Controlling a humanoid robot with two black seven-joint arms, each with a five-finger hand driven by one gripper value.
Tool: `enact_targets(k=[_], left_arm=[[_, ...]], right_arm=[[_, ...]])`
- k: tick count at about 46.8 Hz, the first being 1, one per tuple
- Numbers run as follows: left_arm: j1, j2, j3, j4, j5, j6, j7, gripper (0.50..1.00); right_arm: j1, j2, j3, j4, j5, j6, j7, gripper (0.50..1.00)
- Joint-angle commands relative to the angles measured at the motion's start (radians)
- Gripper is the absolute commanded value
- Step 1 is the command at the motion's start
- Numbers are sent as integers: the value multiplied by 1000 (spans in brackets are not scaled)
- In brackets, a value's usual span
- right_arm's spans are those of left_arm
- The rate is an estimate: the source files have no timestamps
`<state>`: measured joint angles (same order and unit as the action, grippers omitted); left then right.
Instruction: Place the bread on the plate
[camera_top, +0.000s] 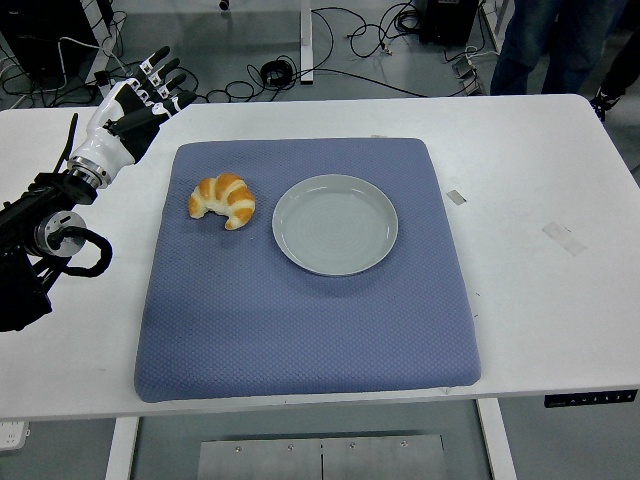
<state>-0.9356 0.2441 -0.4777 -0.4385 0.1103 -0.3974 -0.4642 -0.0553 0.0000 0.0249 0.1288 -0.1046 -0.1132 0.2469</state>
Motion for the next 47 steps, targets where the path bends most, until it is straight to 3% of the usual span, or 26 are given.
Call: enact_targets(k=[1, 17, 27, 39, 43, 47], left_arm=[[-6, 14, 1, 1, 6, 3, -1, 977], [-11, 12, -12, -3, -9, -3, 4, 977], [-17, 9, 88, -3, 6, -9, 13, 977], [-29, 12, 87, 6, -3, -23, 7, 977], [-29, 17, 82, 3, -1, -28, -13, 977], [-31, 17, 85, 4, 5, -29, -82, 977]], right_arm=[[0, 0, 0, 0, 0, 1, 0, 1000], [0, 0, 0, 0, 0, 0, 0, 1000], [0, 0, 0, 0, 0, 1, 0, 1000], [0, 0, 0, 0, 0, 0, 0, 1000], [0, 0, 0, 0, 0, 0, 0, 1000], [0, 0, 0, 0, 0, 0, 0, 1000]])
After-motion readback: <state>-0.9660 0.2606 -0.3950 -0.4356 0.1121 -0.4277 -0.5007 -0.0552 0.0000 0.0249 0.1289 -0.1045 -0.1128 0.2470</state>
